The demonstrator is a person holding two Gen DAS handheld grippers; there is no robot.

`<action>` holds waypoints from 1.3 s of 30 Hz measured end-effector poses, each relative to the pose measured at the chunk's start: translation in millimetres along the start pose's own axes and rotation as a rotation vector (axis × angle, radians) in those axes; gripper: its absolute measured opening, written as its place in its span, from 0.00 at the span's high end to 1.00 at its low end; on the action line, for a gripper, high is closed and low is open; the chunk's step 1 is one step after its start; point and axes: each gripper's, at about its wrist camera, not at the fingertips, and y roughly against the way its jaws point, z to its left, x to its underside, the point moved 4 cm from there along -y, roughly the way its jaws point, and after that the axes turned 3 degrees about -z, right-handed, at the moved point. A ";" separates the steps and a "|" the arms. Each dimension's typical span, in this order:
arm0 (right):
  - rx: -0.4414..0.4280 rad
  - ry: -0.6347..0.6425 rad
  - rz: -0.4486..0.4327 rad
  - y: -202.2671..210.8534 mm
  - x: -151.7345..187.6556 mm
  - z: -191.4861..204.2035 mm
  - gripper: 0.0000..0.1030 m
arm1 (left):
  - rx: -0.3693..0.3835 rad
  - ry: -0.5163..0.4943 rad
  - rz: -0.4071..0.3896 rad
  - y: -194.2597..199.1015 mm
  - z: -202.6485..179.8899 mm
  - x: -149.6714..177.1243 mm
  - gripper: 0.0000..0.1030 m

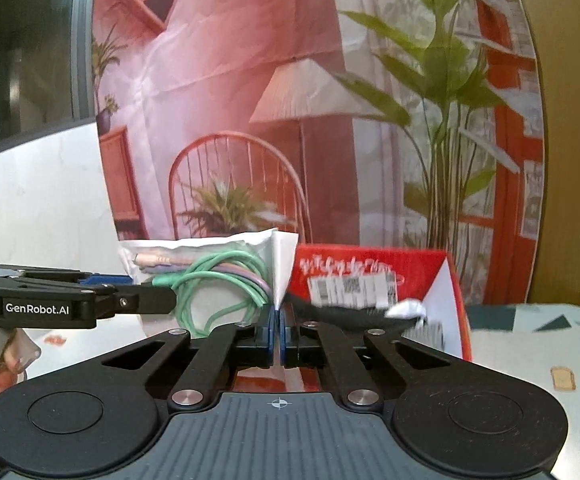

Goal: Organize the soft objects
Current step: 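Lower the cable bag into the box and open both grippers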

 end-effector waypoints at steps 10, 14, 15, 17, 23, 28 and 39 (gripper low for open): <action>0.063 -0.044 0.071 -51.0 -14.1 -33.9 0.98 | 0.017 0.014 0.121 -75.4 0.7 -11.8 0.58; 0.079 -0.127 0.188 -73.7 -0.3 -52.4 0.97 | 0.034 0.061 0.267 -102.4 8.7 8.6 0.58; 0.083 -0.141 0.209 -77.6 3.1 -55.6 0.97 | 0.038 0.073 0.304 -108.3 10.2 13.5 0.58; 0.095 -0.149 0.243 -84.6 10.6 -60.0 0.97 | 0.040 0.082 0.351 -118.7 14.6 22.0 0.58; 0.118 -0.154 0.309 -99.7 24.5 -64.0 0.97 | 0.028 0.091 0.389 -134.1 20.3 29.5 0.58; 0.130 -0.150 0.325 -101.6 27.6 -64.6 0.96 | 0.013 0.067 0.402 -137.9 19.9 31.1 0.57; 0.161 -0.070 0.245 -74.5 10.5 -58.3 0.70 | -0.035 -0.020 0.306 -109.2 10.9 13.5 0.42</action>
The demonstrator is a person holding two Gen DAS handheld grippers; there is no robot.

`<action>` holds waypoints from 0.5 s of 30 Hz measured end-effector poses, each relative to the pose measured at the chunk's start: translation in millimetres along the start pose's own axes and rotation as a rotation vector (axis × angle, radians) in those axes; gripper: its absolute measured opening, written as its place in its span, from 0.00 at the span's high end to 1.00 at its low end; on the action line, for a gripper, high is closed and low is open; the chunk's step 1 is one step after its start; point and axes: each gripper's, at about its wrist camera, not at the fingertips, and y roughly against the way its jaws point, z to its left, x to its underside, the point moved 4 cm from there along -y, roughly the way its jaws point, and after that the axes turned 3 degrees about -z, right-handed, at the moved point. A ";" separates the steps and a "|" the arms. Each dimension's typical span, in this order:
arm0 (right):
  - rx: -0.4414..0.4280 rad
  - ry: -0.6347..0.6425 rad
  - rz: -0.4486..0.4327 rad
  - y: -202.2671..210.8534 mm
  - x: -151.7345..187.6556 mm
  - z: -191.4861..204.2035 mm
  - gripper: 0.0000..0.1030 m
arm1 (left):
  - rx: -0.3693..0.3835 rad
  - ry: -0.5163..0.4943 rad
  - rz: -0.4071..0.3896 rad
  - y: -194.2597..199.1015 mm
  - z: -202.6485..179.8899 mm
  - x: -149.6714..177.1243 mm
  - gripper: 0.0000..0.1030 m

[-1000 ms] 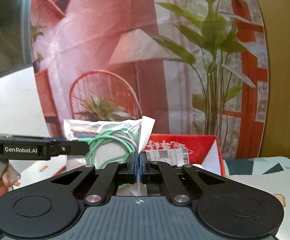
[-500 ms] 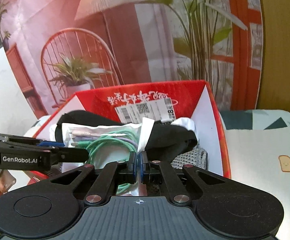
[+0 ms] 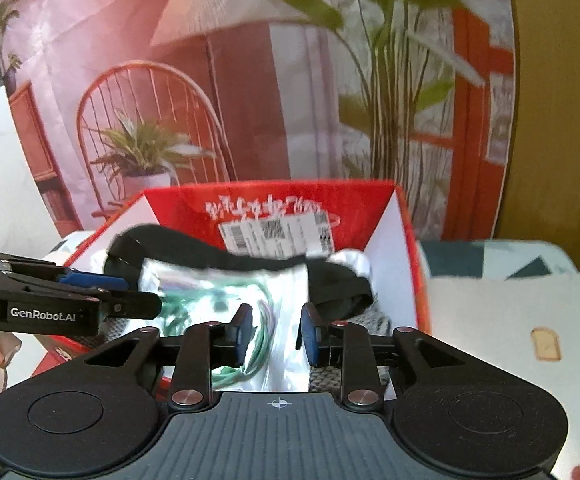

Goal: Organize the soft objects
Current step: 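Lower the cable bag into the box and open both grippers, then move both tools down to the green tasselled pouch beside the box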

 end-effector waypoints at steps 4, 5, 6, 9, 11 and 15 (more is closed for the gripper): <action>0.001 0.041 -0.047 23.2 -1.8 2.8 0.55 | -0.019 -0.016 -0.049 22.8 -4.0 -0.5 0.34; 0.003 0.047 -0.054 28.2 -0.9 3.0 0.52 | -0.019 -0.019 -0.056 28.6 -5.1 0.5 0.33; 0.002 0.051 -0.060 32.8 -0.2 3.0 0.46 | -0.022 -0.024 -0.063 34.3 -6.2 1.7 0.33; -0.007 0.063 -0.061 47.3 8.0 3.0 0.46 | -0.029 -0.032 -0.084 50.5 -8.0 7.2 0.29; -0.011 0.067 -0.059 56.6 16.5 2.1 0.45 | -0.030 -0.027 -0.097 61.5 -8.3 13.8 0.27; -0.019 0.080 -0.046 73.5 38.7 0.4 0.45 | -0.037 -0.018 -0.104 74.5 -9.5 34.7 0.27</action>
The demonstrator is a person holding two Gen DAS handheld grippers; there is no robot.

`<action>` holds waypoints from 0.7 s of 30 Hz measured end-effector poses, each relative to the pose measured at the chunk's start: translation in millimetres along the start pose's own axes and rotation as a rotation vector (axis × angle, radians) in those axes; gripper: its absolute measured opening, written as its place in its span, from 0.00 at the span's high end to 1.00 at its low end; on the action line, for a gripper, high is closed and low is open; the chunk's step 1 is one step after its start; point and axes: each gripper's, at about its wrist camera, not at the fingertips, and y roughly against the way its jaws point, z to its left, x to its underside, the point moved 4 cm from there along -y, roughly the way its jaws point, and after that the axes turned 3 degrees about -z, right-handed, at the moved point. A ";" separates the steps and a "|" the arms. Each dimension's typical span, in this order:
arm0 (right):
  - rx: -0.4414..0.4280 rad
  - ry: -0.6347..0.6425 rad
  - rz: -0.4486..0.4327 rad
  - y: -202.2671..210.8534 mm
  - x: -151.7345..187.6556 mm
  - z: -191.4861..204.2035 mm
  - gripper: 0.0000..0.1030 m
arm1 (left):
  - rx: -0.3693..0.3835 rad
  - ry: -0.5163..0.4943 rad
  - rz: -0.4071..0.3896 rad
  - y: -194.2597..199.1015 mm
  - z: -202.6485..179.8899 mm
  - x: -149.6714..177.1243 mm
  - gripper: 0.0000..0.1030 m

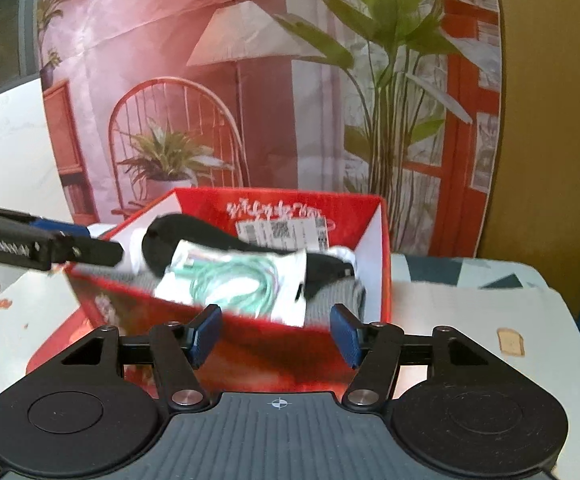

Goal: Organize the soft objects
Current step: 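Move both tools down to the green tasselled pouch beside the box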

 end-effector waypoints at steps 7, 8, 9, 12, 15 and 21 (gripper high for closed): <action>0.001 0.018 0.076 19.8 51.7 0.7 0.39 | -0.005 0.063 0.046 8.4 3.7 47.8 0.27; 0.007 0.019 0.088 20.7 58.6 0.2 0.38 | -0.003 0.080 0.053 8.8 5.1 54.7 0.27; 0.012 0.020 0.101 21.1 65.4 -0.4 0.38 | -0.002 0.093 0.060 8.7 6.0 60.2 0.27; 0.021 -0.006 0.142 20.1 83.1 -4.6 0.38 | -0.002 0.129 0.086 6.8 9.0 77.2 0.27; 0.018 -0.025 0.173 15.7 97.0 -7.3 0.38 | 0.006 0.156 0.102 6.7 12.1 91.8 0.27; 0.018 0.005 0.219 -2.0 112.4 -1.5 0.37 | 0.016 0.199 0.124 4.1 15.3 106.2 0.27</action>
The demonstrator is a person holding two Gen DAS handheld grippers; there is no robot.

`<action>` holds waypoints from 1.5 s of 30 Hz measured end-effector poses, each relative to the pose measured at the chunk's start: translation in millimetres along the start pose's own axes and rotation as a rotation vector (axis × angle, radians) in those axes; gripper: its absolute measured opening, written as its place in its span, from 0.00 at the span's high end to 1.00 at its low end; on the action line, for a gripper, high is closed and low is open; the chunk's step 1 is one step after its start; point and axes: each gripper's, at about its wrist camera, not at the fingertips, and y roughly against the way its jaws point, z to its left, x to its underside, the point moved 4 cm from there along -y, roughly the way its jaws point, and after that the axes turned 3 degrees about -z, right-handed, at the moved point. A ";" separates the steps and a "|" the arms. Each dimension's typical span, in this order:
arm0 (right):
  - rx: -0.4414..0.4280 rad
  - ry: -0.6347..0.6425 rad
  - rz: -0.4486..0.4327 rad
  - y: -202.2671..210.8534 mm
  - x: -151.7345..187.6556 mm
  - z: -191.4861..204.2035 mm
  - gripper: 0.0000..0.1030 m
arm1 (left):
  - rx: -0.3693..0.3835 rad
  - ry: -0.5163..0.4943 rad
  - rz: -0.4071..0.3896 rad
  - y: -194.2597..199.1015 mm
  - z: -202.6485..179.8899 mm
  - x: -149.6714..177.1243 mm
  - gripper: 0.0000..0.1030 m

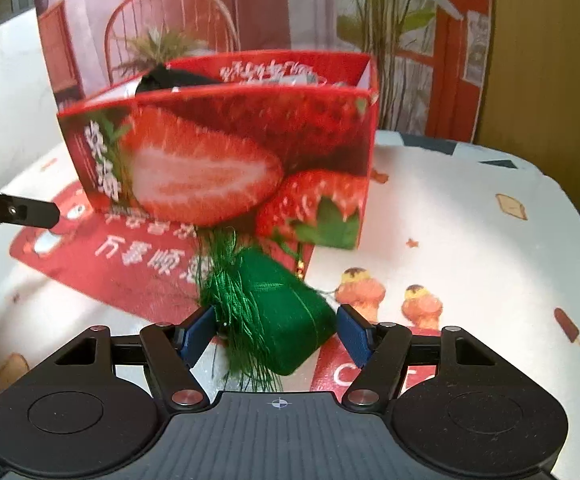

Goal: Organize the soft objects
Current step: 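Move both tools down to the green tasselled pouch beside the box, then grasp the green pouch with the left gripper while the right gripper grasps it, lift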

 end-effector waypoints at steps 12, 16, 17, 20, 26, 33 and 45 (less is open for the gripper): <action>-0.176 0.108 0.001 -20.5 -7.6 66.1 0.49 | 0.036 0.066 0.005 1.9 6.2 5.6 0.27; -0.227 0.188 0.001 -25.9 -7.4 96.7 0.61 | 0.070 0.104 0.012 2.2 6.7 9.4 0.27; -0.236 0.192 -0.001 -25.5 -6.7 101.8 0.61 | 0.080 0.108 0.016 1.5 5.7 10.9 0.27; -0.236 0.176 -0.001 -26.7 -5.6 107.2 0.60 | 0.098 0.113 0.029 -3.7 3.2 12.6 0.28; -0.209 0.163 -0.010 -27.1 -7.0 101.0 0.47 | 0.172 0.110 0.052 -25.8 -8.2 3.4 0.28; -0.220 0.202 -0.044 -35.2 -15.0 103.6 0.37 | 0.208 0.132 0.075 -51.7 -11.5 -2.4 0.34; -0.231 0.142 -0.048 -35.6 -12.6 107.6 0.48 | 0.212 0.120 0.084 -45.2 -15.1 17.1 0.59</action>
